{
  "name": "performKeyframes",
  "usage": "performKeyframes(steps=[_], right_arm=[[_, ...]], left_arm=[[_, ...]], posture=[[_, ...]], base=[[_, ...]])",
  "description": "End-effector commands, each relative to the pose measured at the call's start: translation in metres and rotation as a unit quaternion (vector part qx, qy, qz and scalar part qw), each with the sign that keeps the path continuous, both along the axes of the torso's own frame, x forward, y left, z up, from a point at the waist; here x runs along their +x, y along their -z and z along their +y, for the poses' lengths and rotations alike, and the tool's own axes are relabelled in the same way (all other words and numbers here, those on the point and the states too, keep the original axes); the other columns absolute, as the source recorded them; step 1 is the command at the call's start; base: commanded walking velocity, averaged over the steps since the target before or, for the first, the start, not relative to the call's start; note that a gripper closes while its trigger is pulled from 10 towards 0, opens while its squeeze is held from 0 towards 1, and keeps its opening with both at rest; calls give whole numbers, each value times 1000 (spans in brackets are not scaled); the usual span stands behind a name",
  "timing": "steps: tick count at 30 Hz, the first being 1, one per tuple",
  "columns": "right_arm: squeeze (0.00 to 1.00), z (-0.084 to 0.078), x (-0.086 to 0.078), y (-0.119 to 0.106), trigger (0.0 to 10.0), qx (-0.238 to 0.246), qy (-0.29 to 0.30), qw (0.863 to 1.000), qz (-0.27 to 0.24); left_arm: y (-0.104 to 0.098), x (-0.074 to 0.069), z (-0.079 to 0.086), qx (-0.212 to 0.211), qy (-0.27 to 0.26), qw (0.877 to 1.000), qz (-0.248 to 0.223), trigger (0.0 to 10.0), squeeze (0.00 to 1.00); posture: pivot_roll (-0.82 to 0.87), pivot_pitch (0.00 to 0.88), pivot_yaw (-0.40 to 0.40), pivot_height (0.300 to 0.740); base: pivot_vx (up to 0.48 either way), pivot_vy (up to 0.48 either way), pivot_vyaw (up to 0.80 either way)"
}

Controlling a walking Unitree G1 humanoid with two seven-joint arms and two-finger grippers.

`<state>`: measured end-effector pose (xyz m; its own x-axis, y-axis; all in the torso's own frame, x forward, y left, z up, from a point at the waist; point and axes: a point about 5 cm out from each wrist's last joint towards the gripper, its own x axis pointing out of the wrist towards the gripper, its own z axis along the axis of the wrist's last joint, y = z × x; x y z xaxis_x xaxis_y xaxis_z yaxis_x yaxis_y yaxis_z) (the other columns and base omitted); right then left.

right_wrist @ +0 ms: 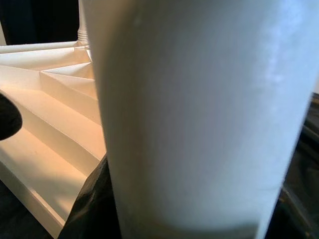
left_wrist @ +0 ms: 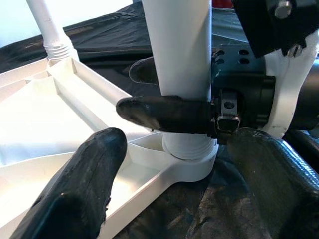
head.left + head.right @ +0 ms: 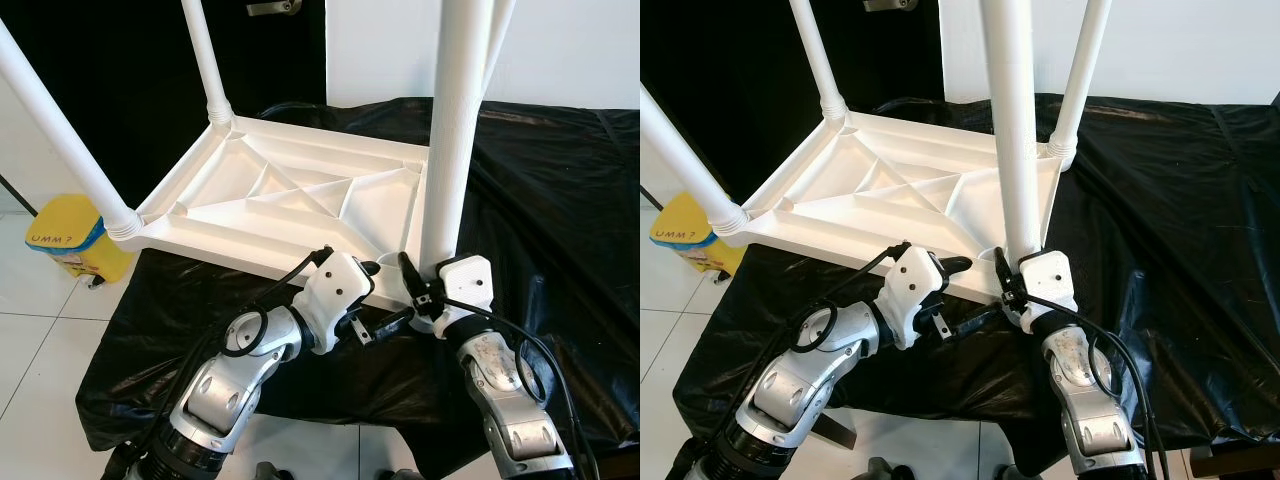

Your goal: Building children table

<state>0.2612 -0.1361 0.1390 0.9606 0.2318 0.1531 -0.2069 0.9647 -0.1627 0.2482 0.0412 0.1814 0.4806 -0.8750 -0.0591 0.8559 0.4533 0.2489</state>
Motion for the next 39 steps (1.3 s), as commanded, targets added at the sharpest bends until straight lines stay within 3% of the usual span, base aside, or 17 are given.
performKeyframes(steps=[1,8,15,26,39], right_arm=[[0,-5,-8,40,10000,16,21,994,108],[0,-16,-10,41,10000,74,70,988,117],[0,-17,-12,39,10000,97,74,987,105],[0,-7,-26,30,10000,68,10,997,32],[0,-1,-31,35,10000,28,-17,999,31]], left_arm=[[-1,-1,-1,1,8,1000,-2,10000,0],[-2,-1,-1,1,4,1000,-5,10000,0],[-2,-1,-1,2,4,1000,-6,10000,0],[-3,0,0,3,3,1000,-10,10000,0],[-4,0,0,5,6,1000,-12,10000,0]], posture=[[-115,143,48,740],[-118,145,48,740],[-120,147,50,740],[-116,147,54,740],[-119,146,64,740]], base=[[0,0,0],[0,0,0],[0,0,0],[0,0,0],[0,0,0]])
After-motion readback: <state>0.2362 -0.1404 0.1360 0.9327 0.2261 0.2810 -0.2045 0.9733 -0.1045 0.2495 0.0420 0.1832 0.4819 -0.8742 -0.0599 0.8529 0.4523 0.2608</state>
